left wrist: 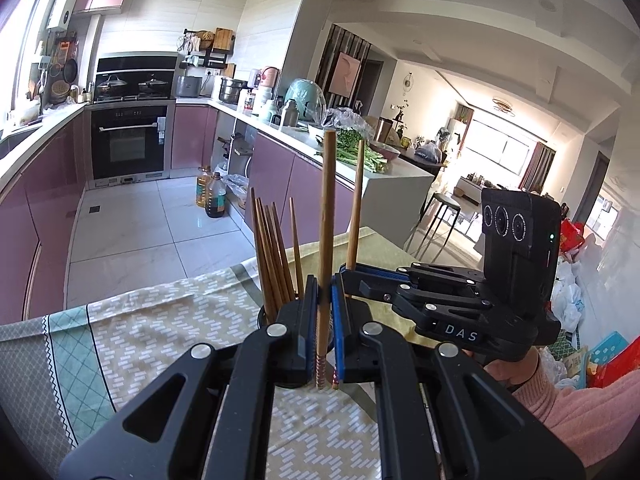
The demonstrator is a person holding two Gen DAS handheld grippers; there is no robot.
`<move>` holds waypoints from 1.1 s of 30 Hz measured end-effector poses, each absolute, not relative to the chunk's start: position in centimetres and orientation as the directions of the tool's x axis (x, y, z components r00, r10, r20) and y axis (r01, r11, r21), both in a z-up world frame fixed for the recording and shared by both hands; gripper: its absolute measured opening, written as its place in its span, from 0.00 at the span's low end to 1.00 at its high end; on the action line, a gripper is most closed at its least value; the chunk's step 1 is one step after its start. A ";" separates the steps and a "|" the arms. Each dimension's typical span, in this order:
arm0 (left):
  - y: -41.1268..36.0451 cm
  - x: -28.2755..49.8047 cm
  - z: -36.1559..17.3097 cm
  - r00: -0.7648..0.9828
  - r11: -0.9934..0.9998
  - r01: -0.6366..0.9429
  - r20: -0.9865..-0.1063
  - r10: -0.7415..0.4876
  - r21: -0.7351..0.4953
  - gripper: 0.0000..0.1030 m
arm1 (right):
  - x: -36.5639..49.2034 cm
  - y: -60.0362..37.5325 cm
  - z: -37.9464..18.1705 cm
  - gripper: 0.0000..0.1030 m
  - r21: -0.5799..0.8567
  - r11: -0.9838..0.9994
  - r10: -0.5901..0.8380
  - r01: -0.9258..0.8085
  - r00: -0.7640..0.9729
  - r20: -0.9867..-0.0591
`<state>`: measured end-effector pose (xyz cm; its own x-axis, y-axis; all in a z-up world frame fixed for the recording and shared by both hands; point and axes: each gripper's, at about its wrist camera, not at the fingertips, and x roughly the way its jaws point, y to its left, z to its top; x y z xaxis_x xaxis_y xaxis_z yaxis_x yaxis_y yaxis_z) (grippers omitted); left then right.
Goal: Organize utensils
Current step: 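Carry both upright chopsticks over the mesh cup rim with both tools, then lower the chopsticks into the mesh cup with both tools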
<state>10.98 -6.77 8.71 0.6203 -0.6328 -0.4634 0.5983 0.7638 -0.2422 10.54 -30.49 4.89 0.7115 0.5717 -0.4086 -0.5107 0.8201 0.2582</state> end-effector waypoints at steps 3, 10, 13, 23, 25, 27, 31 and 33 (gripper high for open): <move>-6.9 11.0 9.2 0.625 0.762 0.601 -0.453 -0.636 -0.239 0.07 | 10.5 -30.6 5.3 0.06 0.251 0.821 0.570 -0.513 0.717 -0.400; -7.5 11.5 10.2 0.644 0.766 0.603 -0.430 -0.633 -0.224 0.07 | 10.9 -30.6 6.3 0.06 0.236 0.825 0.565 -0.513 0.733 -0.379; -7.7 11.8 10.6 0.652 0.768 0.602 -0.421 -0.630 -0.218 0.07 | 11.1 -30.5 6.6 0.06 0.231 0.827 0.561 -0.512 0.740 -0.371; -8.1 12.4 10.6 0.669 0.784 0.582 -0.422 -0.613 -0.215 0.07 | 12.5 -30.5 6.6 0.06 0.232 0.840 0.543 -0.492 0.754 -0.370; -8.3 12.5 10.6 0.668 0.785 0.581 -0.425 -0.611 -0.216 0.07 | 12.8 -30.6 6.4 0.06 0.232 0.841 0.540 -0.488 0.755 -0.372; -8.2 12.6 10.5 0.672 0.790 0.575 -0.428 -0.604 -0.211 0.07 | 13.1 -30.5 6.3 0.06 0.231 0.845 0.535 -0.483 0.757 -0.374; -8.4 12.8 10.3 0.667 0.792 0.572 -0.441 -0.601 -0.214 0.07 | 13.7 -30.6 5.9 0.06 0.236 0.852 0.523 -0.467 0.762 -0.382; -8.5 13.2 10.3 0.667 0.794 0.569 -0.446 -0.597 -0.214 0.07 | 13.9 -30.5 5.6 0.06 0.236 0.856 0.517 -0.459 0.764 -0.387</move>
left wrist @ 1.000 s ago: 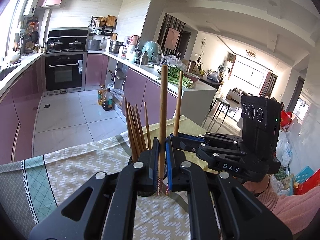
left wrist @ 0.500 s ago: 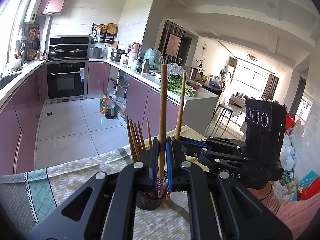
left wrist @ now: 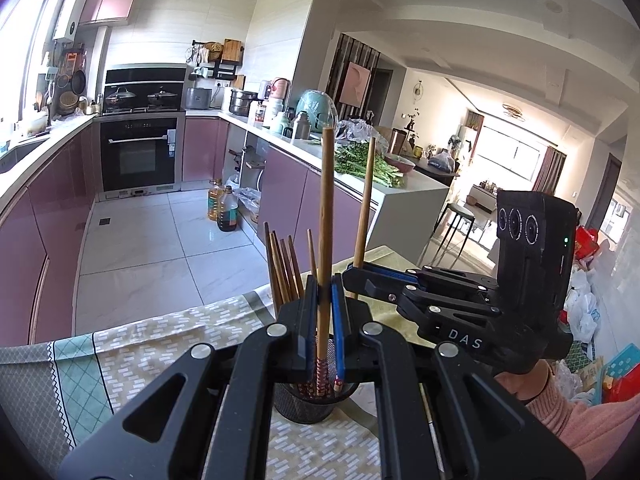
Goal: Organize utensils
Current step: 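Lower the chopsticks into the mesh cup with both tools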
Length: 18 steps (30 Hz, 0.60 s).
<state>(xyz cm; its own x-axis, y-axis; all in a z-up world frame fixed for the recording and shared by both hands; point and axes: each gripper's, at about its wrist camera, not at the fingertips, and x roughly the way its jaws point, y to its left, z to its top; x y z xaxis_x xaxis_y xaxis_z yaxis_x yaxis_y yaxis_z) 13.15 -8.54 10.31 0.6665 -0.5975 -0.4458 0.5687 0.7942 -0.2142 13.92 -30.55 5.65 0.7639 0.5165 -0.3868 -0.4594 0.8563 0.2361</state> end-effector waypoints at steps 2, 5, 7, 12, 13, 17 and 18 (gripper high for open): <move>-8.5 13.3 10.1 0.663 0.793 0.568 -0.450 -0.599 -0.219 0.07 | 14.1 -30.5 5.4 0.06 0.237 0.859 0.512 -0.454 0.764 -0.393; -8.7 13.5 10.0 0.665 0.798 0.563 -0.457 -0.591 -0.213 0.07 | 14.3 -30.4 5.1 0.06 0.235 0.862 0.507 -0.449 0.764 -0.400; -8.9 13.7 9.8 0.659 0.797 0.563 -0.462 -0.593 -0.219 0.07 | 14.5 -30.2 4.9 0.06 0.234 0.863 0.505 -0.447 0.762 -0.405; -9.6 14.1 9.1 0.647 0.796 0.564 -0.480 -0.592 -0.222 0.07 | 14.6 -29.9 4.6 0.06 0.233 0.865 0.502 -0.445 0.758 -0.415; -9.7 14.0 9.0 0.644 0.794 0.565 -0.482 -0.594 -0.224 0.07 | 14.5 -29.8 4.6 0.06 0.232 0.865 0.502 -0.445 0.759 -0.416; -9.9 14.3 8.8 0.636 0.791 0.567 -0.487 -0.599 -0.232 0.07 | 14.5 -29.8 4.3 0.06 0.235 0.864 0.503 -0.445 0.755 -0.420; -10.1 14.4 8.8 0.635 0.791 0.567 -0.488 -0.598 -0.232 0.07 | 14.5 -29.8 4.2 0.06 0.234 0.865 0.502 -0.445 0.755 -0.421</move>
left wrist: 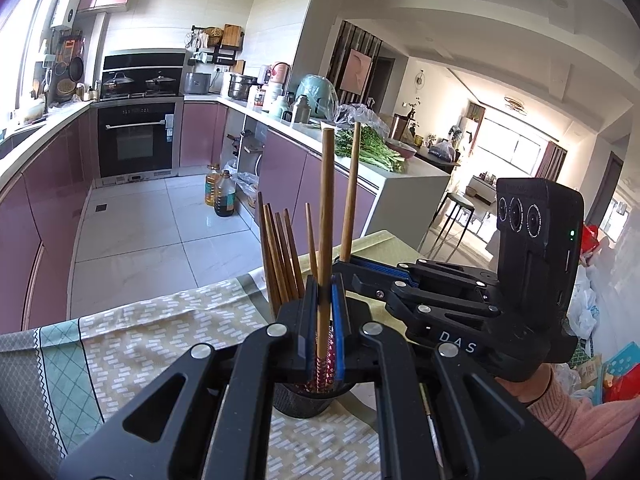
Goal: Organize utensils
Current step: 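Lower the chopsticks into the mesh cup with both tools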
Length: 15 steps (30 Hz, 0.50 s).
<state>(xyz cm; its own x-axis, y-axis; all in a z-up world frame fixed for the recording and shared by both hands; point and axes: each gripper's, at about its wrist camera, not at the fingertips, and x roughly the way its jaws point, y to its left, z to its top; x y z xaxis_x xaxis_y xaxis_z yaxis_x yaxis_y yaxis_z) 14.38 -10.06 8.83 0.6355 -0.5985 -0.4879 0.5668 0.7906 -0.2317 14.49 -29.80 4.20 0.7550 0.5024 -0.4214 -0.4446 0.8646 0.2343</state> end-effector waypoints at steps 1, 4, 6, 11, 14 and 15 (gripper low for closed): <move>-10.1 14.4 8.8 0.637 0.792 0.566 -0.489 -0.596 -0.229 0.07 | 14.5 -29.8 4.1 0.06 0.235 0.864 0.503 -0.445 0.754 -0.422; -10.2 14.5 8.7 0.639 0.795 0.564 -0.491 -0.592 -0.224 0.07 | 14.5 -29.8 4.0 0.06 0.236 0.864 0.503 -0.445 0.753 -0.423; -10.3 14.7 8.7 0.642 0.798 0.561 -0.493 -0.588 -0.220 0.07 | 14.5 -29.8 4.0 0.06 0.236 0.864 0.504 -0.445 0.752 -0.425; -10.4 15.0 8.3 0.646 0.804 0.556 -0.500 -0.578 -0.212 0.07 | 14.6 -29.8 3.6 0.06 0.238 0.864 0.503 -0.444 0.749 -0.431; -10.5 15.0 8.0 0.645 0.806 0.553 -0.504 -0.574 -0.210 0.07 | 14.6 -29.8 3.4 0.06 0.239 0.865 0.502 -0.441 0.749 -0.432; -10.5 15.1 7.9 0.646 0.807 0.552 -0.506 -0.572 -0.208 0.07 | 14.5 -29.8 3.4 0.06 0.239 0.865 0.502 -0.441 0.749 -0.433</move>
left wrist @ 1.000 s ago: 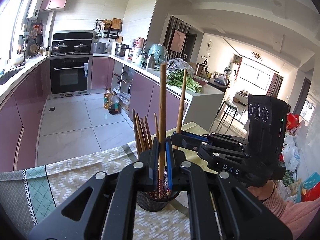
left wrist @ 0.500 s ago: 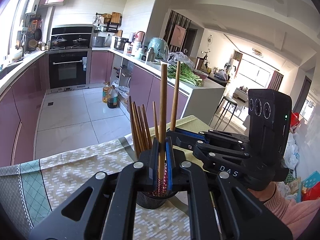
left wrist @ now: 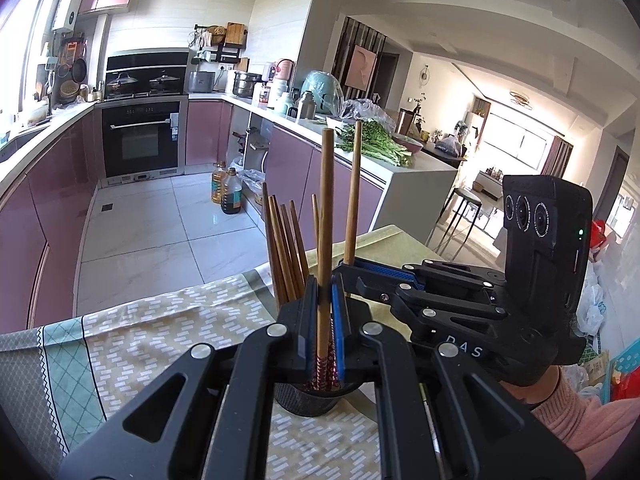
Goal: Organize utensils
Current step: 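Lower the chopsticks into the mesh cup with both tools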
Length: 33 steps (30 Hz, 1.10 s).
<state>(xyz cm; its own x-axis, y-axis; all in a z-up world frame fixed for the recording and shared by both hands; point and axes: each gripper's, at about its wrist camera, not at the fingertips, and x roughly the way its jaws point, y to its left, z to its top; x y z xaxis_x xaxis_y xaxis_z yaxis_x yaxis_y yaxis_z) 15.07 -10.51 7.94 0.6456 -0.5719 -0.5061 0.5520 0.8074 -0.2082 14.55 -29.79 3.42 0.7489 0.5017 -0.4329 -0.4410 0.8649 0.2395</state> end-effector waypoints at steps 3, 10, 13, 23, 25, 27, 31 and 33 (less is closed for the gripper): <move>-10.6 15.3 7.6 0.647 0.812 0.548 -0.513 -0.564 -0.202 0.07 | 14.5 -29.6 3.2 0.06 0.235 0.867 0.498 -0.440 0.749 -0.437; -11.1 16.0 6.9 0.643 0.820 0.540 -0.534 -0.549 -0.193 0.07 | 14.7 -29.6 2.7 0.06 0.237 0.868 0.497 -0.437 0.744 -0.446; -10.9 16.2 6.4 0.637 0.820 0.538 -0.543 -0.547 -0.194 0.07 | 14.7 -29.6 2.4 0.06 0.237 0.869 0.495 -0.435 0.742 -0.453; -11.1 16.5 5.2 0.620 0.820 0.544 -0.573 -0.536 -0.178 0.07 | 14.9 -29.4 1.2 0.06 0.243 0.874 0.486 -0.422 0.732 -0.478; -11.3 16.5 5.0 0.617 0.819 0.545 -0.577 -0.536 -0.179 0.07 | 15.0 -29.5 1.0 0.06 0.244 0.874 0.485 -0.420 0.730 -0.481; -11.4 16.6 4.9 0.617 0.820 0.545 -0.578 -0.535 -0.177 0.07 | 15.0 -29.4 0.9 0.06 0.247 0.874 0.486 -0.419 0.727 -0.484; -11.5 16.5 4.8 0.615 0.818 0.548 -0.579 -0.535 -0.174 0.07 | 15.1 -29.3 0.7 0.06 0.245 0.874 0.485 -0.419 0.724 -0.490; -11.6 16.7 4.8 0.614 0.818 0.549 -0.580 -0.535 -0.173 0.07 | 15.1 -29.2 0.6 0.06 0.247 0.874 0.485 -0.419 0.722 -0.493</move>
